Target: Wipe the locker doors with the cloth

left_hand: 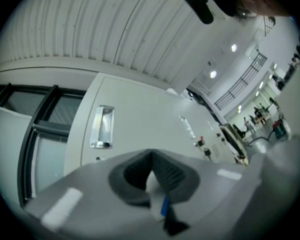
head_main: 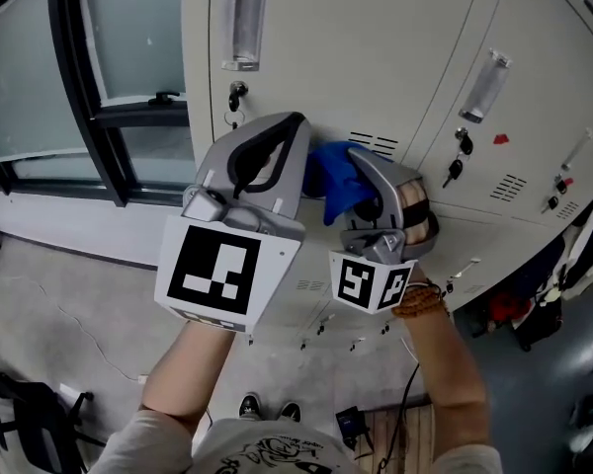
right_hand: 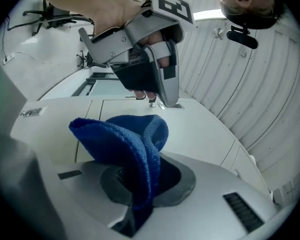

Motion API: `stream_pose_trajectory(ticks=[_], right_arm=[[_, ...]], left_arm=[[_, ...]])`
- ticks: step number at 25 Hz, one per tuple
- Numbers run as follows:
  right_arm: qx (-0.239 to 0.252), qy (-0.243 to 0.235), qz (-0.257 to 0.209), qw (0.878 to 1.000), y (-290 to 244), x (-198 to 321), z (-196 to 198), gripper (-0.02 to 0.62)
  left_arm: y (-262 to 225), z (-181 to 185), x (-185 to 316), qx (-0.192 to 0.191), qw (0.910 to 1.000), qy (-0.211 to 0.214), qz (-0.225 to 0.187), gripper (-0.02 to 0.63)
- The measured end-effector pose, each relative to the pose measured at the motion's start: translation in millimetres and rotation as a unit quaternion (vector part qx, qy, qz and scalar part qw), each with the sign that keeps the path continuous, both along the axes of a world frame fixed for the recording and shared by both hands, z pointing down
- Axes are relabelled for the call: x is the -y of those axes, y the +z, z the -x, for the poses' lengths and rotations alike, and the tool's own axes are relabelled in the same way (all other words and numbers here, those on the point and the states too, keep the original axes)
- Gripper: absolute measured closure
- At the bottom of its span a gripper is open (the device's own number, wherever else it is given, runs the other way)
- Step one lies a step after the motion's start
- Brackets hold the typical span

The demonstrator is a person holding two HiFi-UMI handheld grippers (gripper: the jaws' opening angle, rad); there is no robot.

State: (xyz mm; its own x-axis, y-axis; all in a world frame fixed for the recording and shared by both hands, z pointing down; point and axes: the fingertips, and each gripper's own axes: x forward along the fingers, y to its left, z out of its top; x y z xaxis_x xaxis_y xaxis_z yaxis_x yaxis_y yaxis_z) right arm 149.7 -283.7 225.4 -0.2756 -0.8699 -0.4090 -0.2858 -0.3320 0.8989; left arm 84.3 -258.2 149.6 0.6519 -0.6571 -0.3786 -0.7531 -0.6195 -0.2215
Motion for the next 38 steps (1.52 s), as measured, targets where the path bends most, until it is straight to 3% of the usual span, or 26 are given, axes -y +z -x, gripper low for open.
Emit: stream_pose_trajectory(ticks=[6,14,28,34,38], right_arm=[[0.025,0.026,0.008,0.999,-3,-8,-36,0.566],[0.079,0.027,0.009,0.996,-46,-8,-33,0.566],[0.101,0.01,-0.077,0.992,-231,-4,-22,0.566],[0.114,-0.004,-0.088,0.99,-316,-5,-24,0.566],[0.126,-0.011,-0.095,0.987,-345,-7,-26,0.566]], left_arm=[[-2,-14,-5,0.005,0.9999,0.012,-0.007,0.604],[-18,-13,-13,-0.003,0.9995,0.017,-0.025,0.604],[-110,14,-22,-0.017,0.9949,0.01,-0.099,0.604],[-146,16,-31,-0.013,0.9909,0.001,-0.134,0.604],[-149,15,-33,-0.009,0.9903,0.0,-0.138,0.604]])
